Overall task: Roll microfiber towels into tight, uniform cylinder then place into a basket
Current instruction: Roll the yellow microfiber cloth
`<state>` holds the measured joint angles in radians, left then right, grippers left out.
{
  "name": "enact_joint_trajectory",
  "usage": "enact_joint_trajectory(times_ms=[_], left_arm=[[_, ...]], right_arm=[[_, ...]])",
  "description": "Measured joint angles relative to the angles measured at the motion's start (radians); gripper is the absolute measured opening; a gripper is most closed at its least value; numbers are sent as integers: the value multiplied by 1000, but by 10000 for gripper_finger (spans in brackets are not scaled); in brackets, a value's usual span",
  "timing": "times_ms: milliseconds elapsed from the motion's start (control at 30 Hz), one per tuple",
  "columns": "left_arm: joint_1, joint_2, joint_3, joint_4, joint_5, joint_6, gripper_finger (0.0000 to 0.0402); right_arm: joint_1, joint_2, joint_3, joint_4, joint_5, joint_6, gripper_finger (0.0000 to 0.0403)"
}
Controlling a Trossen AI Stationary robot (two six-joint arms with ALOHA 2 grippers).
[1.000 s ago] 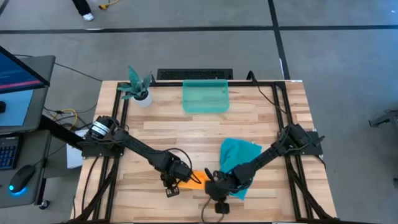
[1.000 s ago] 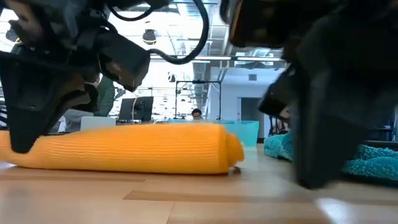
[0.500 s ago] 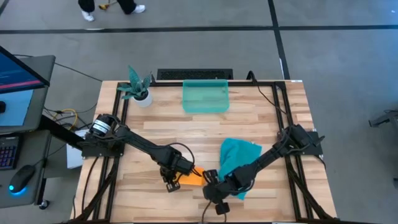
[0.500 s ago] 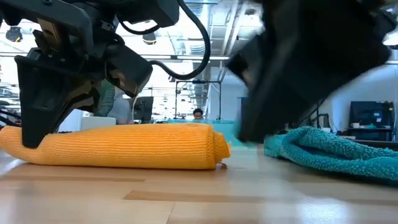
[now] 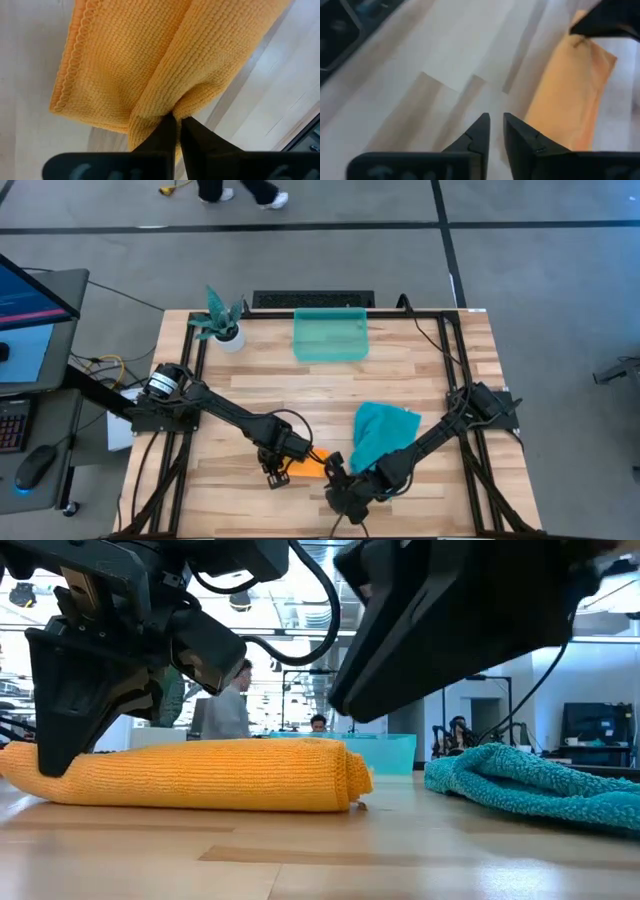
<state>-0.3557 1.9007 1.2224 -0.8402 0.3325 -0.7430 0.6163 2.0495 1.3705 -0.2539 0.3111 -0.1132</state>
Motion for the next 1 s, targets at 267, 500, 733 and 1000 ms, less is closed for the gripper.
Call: enact_joint_trajectory(times_ms=[267, 500, 733, 1000], left_arm=[[0, -1, 0, 0, 3, -2, 4], [0, -1, 0, 0, 4, -2, 4], [0, -1, 0, -1, 4, -3, 4], [0, -2, 3, 3, 5, 0, 4]], right_arm=[[-32, 0, 0, -23, 2, -55, 191], [-51, 0, -10, -22, 1, -64, 253], [-74, 0, -10, -24, 1, -45, 250], [-84, 79, -10, -2, 8, -37, 236]])
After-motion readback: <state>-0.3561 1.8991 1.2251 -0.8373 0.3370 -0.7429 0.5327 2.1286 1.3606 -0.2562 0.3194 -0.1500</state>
